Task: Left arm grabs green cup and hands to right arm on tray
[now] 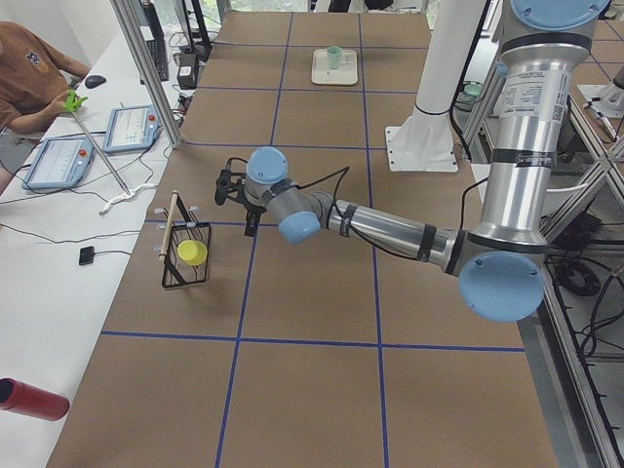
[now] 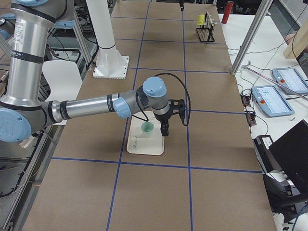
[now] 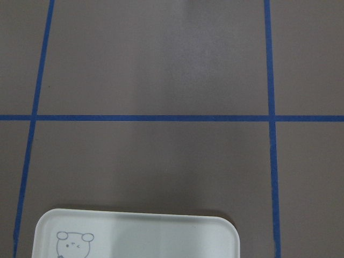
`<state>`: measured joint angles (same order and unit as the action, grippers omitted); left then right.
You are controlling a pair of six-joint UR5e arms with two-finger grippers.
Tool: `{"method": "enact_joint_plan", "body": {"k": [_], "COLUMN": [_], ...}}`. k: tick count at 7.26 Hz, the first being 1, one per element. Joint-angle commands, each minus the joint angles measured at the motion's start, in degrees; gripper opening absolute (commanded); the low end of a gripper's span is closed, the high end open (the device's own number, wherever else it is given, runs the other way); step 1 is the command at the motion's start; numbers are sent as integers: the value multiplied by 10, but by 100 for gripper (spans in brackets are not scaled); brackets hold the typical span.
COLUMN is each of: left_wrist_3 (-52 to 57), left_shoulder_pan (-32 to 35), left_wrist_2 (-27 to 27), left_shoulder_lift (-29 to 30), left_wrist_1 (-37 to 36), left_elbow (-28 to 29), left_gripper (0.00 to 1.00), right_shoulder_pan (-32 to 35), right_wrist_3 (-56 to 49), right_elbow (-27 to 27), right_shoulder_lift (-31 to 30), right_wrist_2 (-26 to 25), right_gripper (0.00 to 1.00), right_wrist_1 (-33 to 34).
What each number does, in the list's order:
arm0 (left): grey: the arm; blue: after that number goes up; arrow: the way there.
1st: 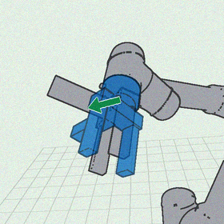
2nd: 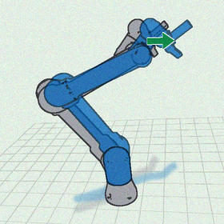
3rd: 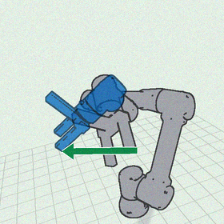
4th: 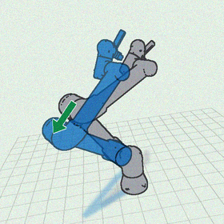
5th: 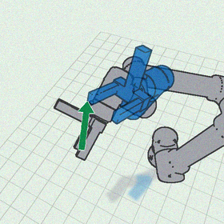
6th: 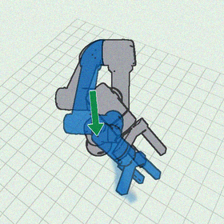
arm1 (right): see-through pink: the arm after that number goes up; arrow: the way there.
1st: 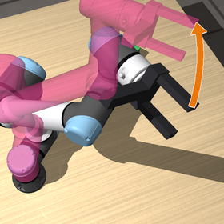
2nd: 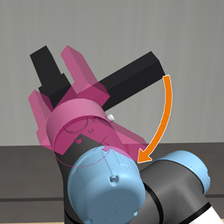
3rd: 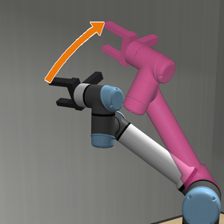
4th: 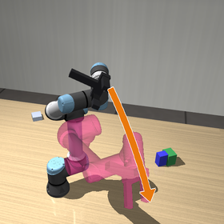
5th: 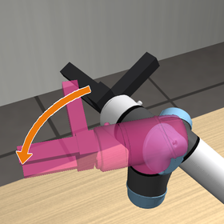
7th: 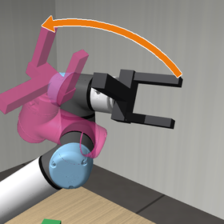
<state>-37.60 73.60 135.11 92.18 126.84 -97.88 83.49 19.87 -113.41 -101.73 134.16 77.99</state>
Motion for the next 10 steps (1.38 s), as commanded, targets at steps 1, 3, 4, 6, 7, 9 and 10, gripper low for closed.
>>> {"method": "enact_joint_plan", "body": {"k": [1,3,4,6,7,9,10], "left_wrist_3": [198,298,342,350,349,346,347], "left_shoulder_pan": [46,90,114,117,117,117,117], "left_wrist_2": [-38,-40,-40,-34,-33,-31,-23], "left_shoulder_lift": [-51,-48,-45,-42,-41,-45,-44], "left_wrist_1": [-103,-258,-326,-393,-395,-397,-396], "left_elbow": [2,-24,-46,-66,-67,-85,-78], "left_gripper": [100,100,100,100,100,100,100], "right_shoulder_pan": [14,-12,-25,-29,-38,-37,-37], "right_wrist_3": [-45,-47,-60,-103,-104,-106,-106], "right_elbow": [-1,1,4,-1,-4,-5,-4], "right_shoulder_lift": [28,33,32,32,50,63,63], "right_wrist_2": [2,-6,-7,-7,-7,-21,-22], "right_gripper": [100,100,100,100,100,100,100], "right_wrist_1": [68,77,80,126,159,180,180]}}
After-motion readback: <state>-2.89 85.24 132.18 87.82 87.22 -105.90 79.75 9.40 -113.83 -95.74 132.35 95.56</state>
